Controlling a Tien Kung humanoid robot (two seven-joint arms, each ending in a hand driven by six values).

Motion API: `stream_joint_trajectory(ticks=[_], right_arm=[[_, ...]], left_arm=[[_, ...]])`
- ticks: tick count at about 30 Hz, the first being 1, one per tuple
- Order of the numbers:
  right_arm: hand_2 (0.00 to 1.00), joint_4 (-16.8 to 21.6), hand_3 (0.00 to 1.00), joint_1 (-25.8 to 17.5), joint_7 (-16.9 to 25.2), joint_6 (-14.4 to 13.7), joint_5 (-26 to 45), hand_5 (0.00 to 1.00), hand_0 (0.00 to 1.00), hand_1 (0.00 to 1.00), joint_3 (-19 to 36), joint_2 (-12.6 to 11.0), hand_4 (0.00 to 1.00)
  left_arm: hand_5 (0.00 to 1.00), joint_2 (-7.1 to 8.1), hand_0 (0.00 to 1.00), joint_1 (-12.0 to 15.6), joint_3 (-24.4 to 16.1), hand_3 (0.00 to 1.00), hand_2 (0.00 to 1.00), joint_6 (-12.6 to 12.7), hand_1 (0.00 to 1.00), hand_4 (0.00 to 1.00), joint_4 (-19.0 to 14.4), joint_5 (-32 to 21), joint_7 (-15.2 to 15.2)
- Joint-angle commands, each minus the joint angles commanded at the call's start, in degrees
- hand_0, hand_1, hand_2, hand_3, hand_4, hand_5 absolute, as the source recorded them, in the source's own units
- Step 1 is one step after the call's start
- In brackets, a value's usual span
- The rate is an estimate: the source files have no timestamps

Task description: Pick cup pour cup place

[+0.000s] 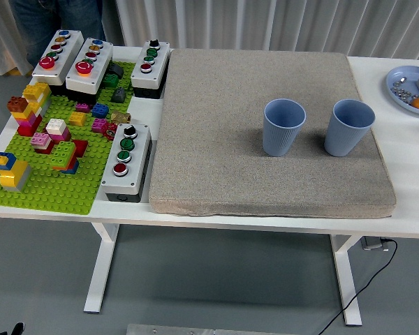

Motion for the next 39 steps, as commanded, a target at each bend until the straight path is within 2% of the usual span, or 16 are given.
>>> stream_joint_trajectory(ticks=[39], right_arm=[[0.816, 0.6, 0.883, -1.3, -0.4, 0.3, -0.3, 0.386, 0.914, 0.809, 1.8, -0.3, 0.829]], left_arm=[[0.984, -0.38, 0.717, -0.4, -1.3, 0.657, 0.729, 0.2, 0.654, 0.473, 0.0, 0.7, -0.1]])
